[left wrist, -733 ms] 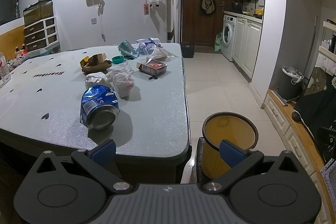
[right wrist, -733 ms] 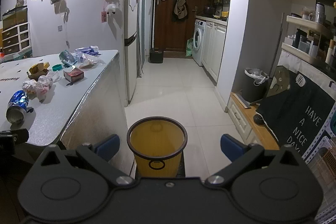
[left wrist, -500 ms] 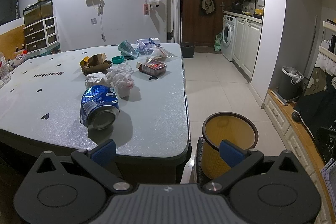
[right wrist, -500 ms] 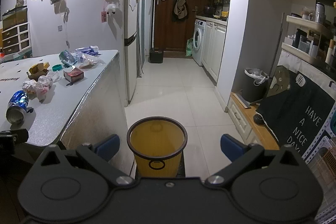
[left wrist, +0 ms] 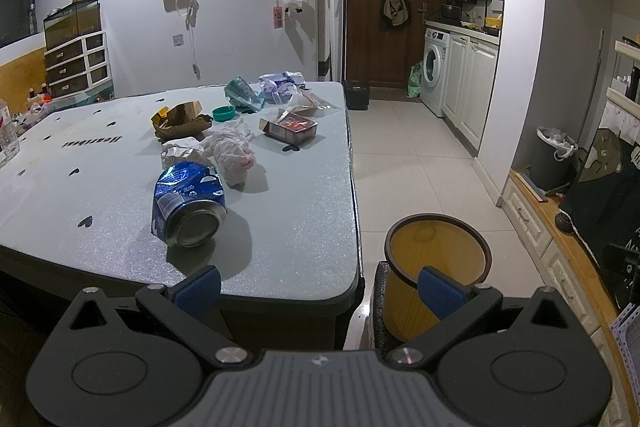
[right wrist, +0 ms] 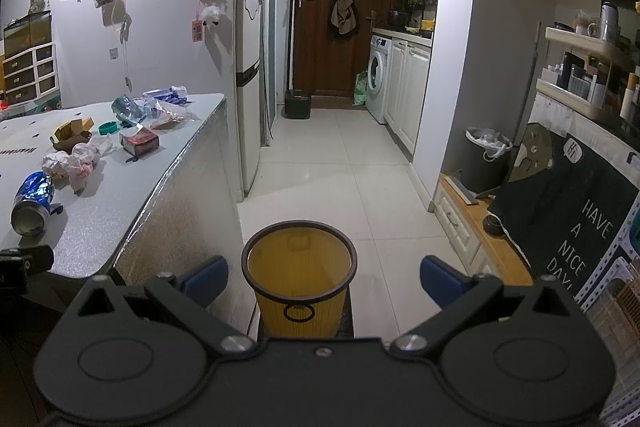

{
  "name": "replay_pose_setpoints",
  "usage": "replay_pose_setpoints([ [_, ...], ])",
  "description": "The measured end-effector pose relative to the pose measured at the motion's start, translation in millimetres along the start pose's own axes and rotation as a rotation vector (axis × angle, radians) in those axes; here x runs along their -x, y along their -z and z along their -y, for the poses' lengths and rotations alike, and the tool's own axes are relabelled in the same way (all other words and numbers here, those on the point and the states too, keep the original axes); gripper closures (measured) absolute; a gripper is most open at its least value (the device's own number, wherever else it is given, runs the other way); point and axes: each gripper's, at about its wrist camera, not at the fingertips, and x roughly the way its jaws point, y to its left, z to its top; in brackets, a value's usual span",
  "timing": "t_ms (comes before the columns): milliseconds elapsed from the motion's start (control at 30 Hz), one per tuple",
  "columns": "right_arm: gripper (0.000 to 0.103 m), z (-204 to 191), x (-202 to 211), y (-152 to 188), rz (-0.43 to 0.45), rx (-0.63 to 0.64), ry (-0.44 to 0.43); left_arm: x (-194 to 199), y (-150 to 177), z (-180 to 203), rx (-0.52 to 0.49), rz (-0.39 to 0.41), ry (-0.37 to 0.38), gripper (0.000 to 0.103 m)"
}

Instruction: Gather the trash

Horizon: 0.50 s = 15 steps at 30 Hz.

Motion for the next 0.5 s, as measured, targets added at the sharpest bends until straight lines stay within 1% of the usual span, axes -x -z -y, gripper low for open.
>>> replay_pose_setpoints([
  [500,0.000,-0.8,-3.8,1.1,-0.001,-0.001,0.001,0.2,-1.7,-2.3,0.001,-0.002,0.004,0.000],
])
